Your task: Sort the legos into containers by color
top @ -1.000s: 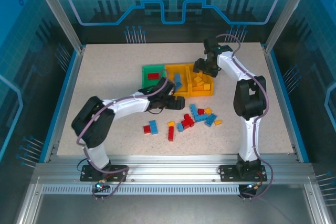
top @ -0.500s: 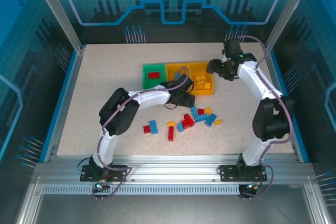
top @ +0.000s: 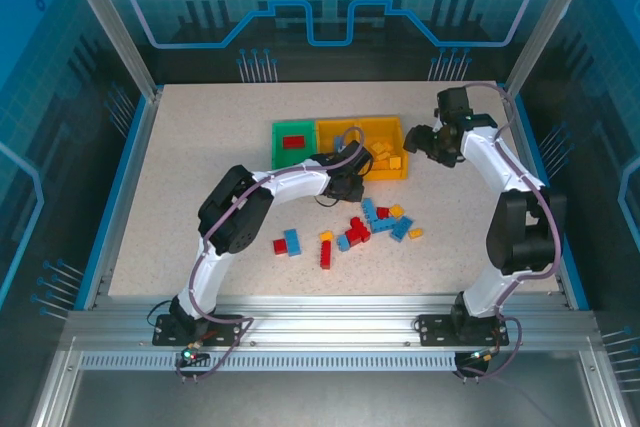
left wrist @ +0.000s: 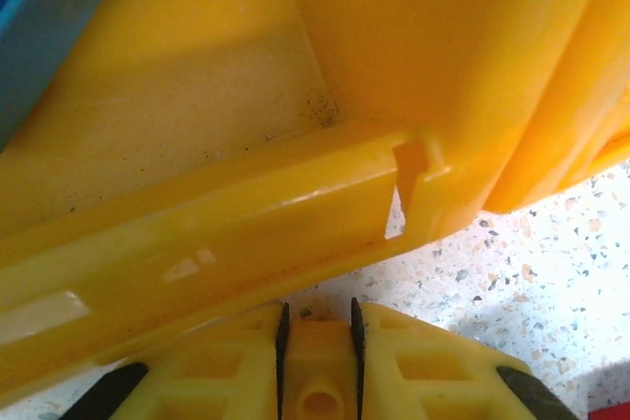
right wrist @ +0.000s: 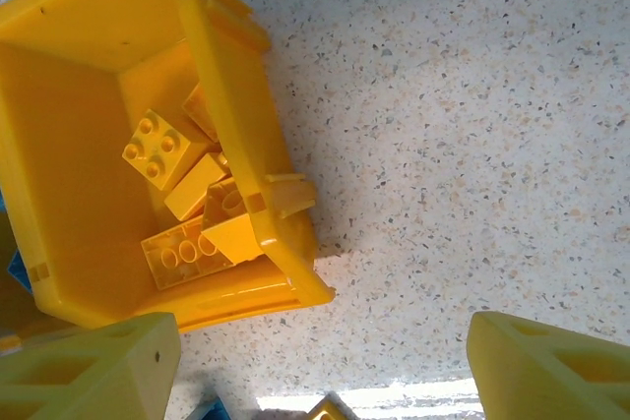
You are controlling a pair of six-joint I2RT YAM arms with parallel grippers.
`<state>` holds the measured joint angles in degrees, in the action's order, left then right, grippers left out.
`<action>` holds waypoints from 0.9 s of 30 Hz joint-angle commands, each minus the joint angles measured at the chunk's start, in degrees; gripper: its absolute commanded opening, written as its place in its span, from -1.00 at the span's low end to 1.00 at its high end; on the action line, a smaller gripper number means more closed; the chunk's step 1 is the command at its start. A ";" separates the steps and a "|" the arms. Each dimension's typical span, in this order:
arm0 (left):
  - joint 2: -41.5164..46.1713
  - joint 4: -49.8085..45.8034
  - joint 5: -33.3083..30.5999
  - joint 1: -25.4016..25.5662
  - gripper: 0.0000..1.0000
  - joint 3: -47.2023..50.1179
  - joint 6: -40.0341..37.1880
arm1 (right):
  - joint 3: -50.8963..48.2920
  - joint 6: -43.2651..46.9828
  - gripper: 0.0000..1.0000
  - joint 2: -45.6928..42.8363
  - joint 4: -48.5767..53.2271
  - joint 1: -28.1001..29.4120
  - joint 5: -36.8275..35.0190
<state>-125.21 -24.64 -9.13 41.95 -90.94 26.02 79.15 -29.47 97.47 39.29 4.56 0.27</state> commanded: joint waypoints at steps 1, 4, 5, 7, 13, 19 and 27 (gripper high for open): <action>2.37 -2.46 -0.41 0.14 -0.60 0.07 0.48 | -1.55 1.00 0.56 -2.23 -1.11 -0.98 0.13; 5.46 -1.27 1.05 0.19 -0.62 0.06 0.61 | -3.89 0.74 0.56 -3.12 -2.47 -0.97 0.08; 6.39 -0.55 1.48 0.15 -0.62 -0.16 0.47 | -4.83 0.56 0.56 -3.56 -2.94 -1.01 0.08; 7.79 0.36 1.65 0.15 -0.63 -1.79 -0.28 | -7.01 0.47 0.54 -4.44 -3.72 -0.99 0.48; 5.06 0.29 3.13 0.09 -0.60 -11.88 -3.69 | -14.62 0.01 0.53 -8.74 -4.70 0.28 1.69; -4.43 -1.41 6.69 -0.99 -0.57 -25.12 -4.77 | -22.66 -1.31 0.55 -12.98 -4.37 2.37 3.20; -13.11 -3.21 9.23 -3.61 -0.27 -36.67 -2.80 | -30.76 -4.09 0.55 -20.51 -3.70 3.62 4.11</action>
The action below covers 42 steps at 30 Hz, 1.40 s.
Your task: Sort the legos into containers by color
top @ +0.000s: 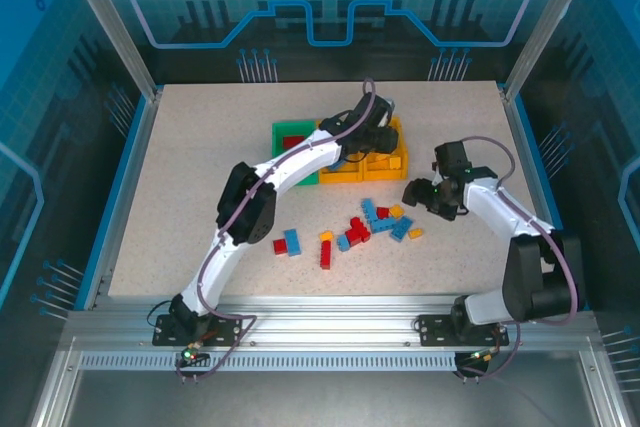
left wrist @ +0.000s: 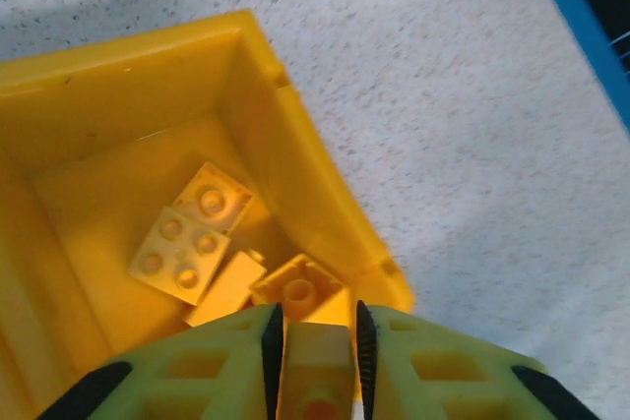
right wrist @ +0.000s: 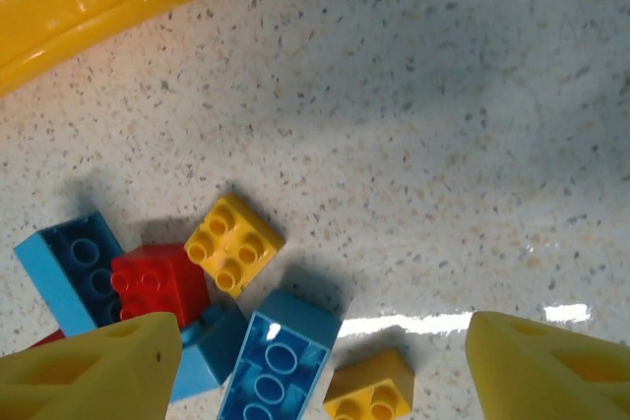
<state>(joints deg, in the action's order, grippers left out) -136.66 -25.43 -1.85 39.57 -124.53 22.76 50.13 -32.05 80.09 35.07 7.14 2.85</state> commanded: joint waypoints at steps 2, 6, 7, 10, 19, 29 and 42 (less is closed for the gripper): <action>-1.53 -2.04 1.85 -1.64 0.00 -3.17 1.04 | -2.38 -1.77 0.55 -4.77 1.13 1.65 1.50; 2.13 -1.50 1.78 -1.55 0.80 -0.61 1.33 | -3.61 -1.87 0.54 -7.79 2.21 4.15 0.21; 3.96 -0.94 1.60 -1.59 0.97 1.18 1.49 | -3.68 -1.87 0.54 -8.20 2.51 4.74 -0.44; 12.74 0.46 -0.71 -1.35 0.98 11.09 1.74 | -3.97 -2.05 0.54 -8.64 3.23 5.53 -1.10; 41.69 -8.10 -11.82 -1.69 0.97 46.73 6.54 | -4.36 -3.12 0.55 -7.63 1.39 6.86 -1.36; 49.10 -12.40 -9.11 -1.71 0.97 64.24 17.74 | 3.04 -0.73 0.57 -2.51 1.08 6.61 -3.65; 41.30 -11.24 -5.76 -1.65 0.58 65.48 19.56 | 1.20 -0.12 0.59 -2.59 0.61 5.89 -3.59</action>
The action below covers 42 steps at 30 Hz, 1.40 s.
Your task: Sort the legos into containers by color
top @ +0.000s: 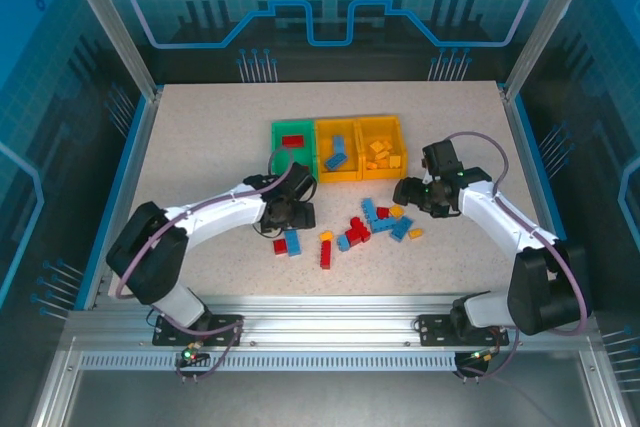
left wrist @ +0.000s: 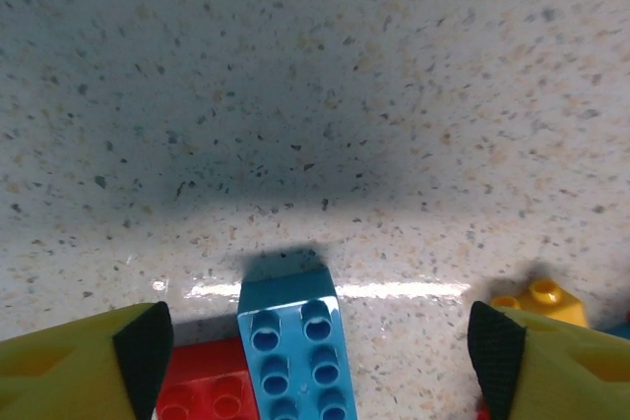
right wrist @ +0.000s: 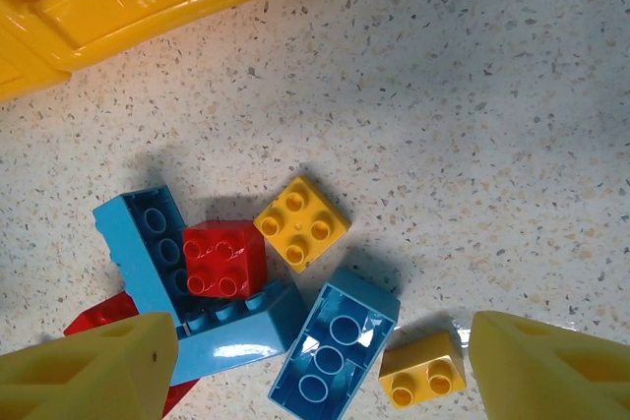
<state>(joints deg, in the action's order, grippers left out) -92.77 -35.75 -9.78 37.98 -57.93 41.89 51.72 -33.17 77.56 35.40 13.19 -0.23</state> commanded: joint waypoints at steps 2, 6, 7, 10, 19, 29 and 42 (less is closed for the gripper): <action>-3.37 -0.69 2.31 -0.01 0.54 -0.90 0.76 | -0.31 1.21 0.59 -0.39 0.51 -0.47 -0.77; -3.87 -0.45 2.31 -0.08 0.48 -0.01 1.22 | -0.57 1.43 0.59 -0.78 0.42 -1.39 -0.67; -3.99 -0.46 2.22 -0.07 0.46 0.09 1.31 | -0.65 1.53 0.59 -0.70 0.31 -1.53 -0.58; -4.63 0.04 2.39 -0.03 0.33 -0.06 1.18 | -0.83 1.71 0.60 -0.40 0.34 -1.95 -0.25; -6.64 -1.50 2.57 0.30 0.05 -1.35 0.32 | -1.71 2.05 0.60 -1.44 0.16 -3.60 0.07; -7.81 -0.62 2.36 0.27 -0.42 -3.24 -0.35 | -3.12 2.13 0.60 -2.13 0.00 -4.61 0.40; -15.08 -0.05 -0.46 -1.16 -0.44 -25.87 -9.09 | -3.95 1.80 0.60 -1.76 -1.07 -5.21 -0.07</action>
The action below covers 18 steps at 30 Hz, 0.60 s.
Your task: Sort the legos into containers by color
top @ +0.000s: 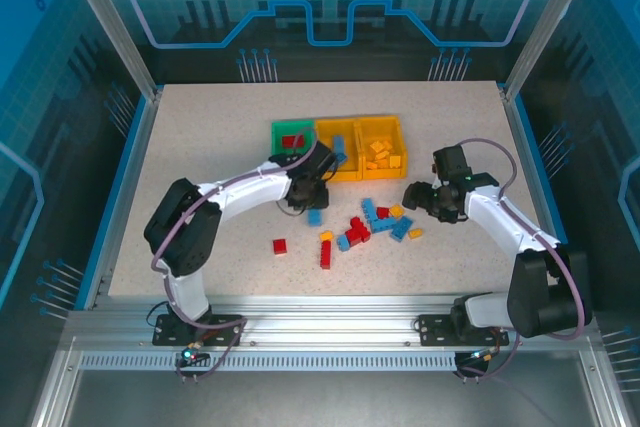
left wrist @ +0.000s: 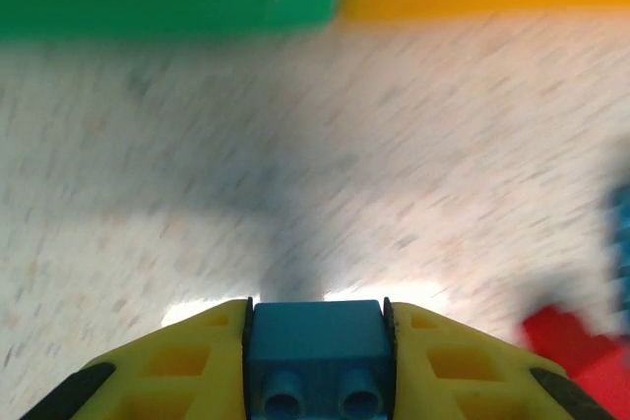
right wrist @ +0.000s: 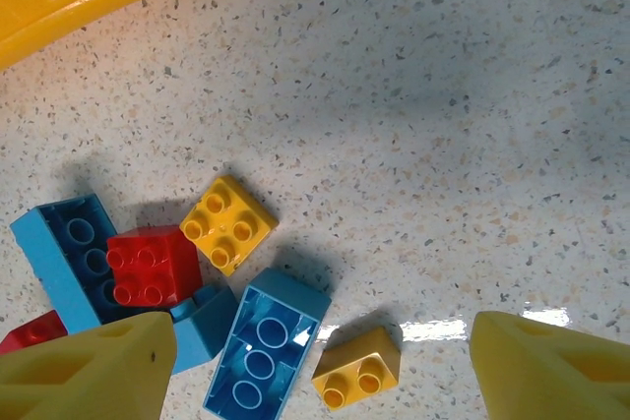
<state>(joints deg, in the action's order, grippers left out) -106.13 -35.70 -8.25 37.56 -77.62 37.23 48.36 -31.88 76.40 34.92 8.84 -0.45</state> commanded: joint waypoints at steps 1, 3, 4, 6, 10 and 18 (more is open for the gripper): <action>-3.08 -0.14 -3.09 -0.92 -0.43 -9.40 -5.94 | -0.54 0.42 0.60 -0.60 -0.66 -0.93 0.22; -5.84 -0.29 -4.46 -1.45 -0.41 -15.34 -8.45 | -0.55 0.32 0.60 -0.56 -0.64 -0.86 0.24; -7.37 -0.31 -4.22 -2.09 -0.41 -18.24 -9.29 | -0.55 0.30 0.60 -0.68 -0.55 -0.93 0.17; -9.89 0.08 -4.52 -3.12 -0.40 -22.67 -10.57 | -0.48 0.41 0.59 -0.90 -0.21 -0.98 -0.16; -14.20 2.82 -4.89 -5.05 -0.40 -28.53 -12.53 | -0.52 0.50 0.60 -1.26 0.26 -1.28 -0.60; -19.82 6.70 -4.85 -7.94 -0.19 -33.30 -12.92 | -0.18 0.41 0.59 -1.91 0.85 -1.40 -0.76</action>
<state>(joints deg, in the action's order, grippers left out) -125.10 -31.14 -12.25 30.30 -109.10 25.52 48.34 -31.90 76.07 34.94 8.43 -0.97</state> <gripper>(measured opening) 0.389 0.797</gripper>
